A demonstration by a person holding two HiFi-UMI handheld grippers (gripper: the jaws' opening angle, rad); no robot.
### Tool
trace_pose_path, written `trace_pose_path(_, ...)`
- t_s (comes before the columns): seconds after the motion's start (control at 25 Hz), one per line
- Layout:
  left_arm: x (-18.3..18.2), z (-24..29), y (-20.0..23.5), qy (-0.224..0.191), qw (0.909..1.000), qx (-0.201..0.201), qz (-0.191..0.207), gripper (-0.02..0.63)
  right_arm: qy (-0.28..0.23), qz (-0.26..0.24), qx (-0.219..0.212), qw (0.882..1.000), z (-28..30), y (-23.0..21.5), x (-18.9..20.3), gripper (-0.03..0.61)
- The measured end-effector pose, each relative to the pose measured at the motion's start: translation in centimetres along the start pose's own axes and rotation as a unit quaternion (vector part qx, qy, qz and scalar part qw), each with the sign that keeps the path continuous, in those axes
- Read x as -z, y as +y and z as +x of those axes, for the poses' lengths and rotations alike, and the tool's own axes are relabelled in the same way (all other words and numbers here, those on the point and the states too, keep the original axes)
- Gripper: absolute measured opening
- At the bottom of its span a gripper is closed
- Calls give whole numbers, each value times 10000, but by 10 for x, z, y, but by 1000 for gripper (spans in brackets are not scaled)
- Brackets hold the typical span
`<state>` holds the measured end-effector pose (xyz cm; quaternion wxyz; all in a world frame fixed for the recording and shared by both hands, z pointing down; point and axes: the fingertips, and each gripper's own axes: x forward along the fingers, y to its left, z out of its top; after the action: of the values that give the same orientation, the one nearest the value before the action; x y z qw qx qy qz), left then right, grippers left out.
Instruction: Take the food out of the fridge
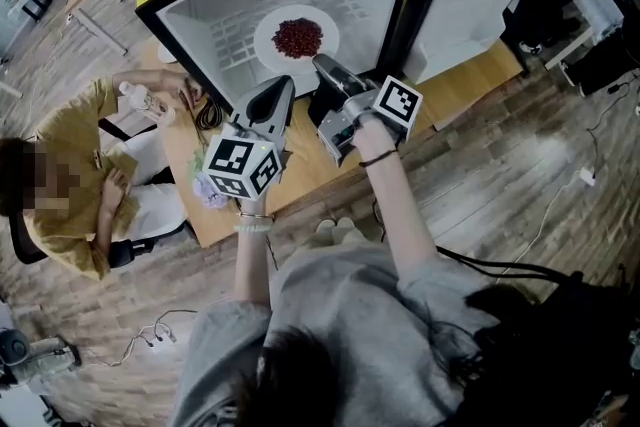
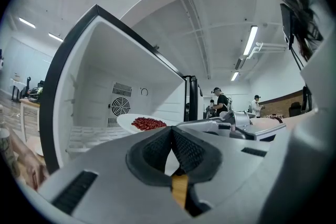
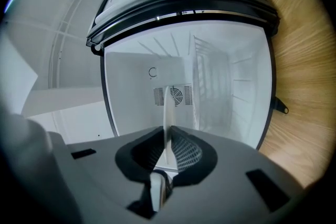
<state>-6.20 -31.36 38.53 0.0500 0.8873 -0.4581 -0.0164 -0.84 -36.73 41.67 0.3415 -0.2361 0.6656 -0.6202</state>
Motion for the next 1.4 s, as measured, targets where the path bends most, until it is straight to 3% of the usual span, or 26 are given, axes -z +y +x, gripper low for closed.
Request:
trace_pose_path(0.72, -14, -29, -57, -138, 9983, 464, 328, 8, -13, -9, -142, 9999, -59, 18, 14, 41)
trace_pose_path(1.4, -15, -43, -59, -204, 9983, 438, 327, 8, 43, -25, -261, 9996, -72, 22, 23, 44)
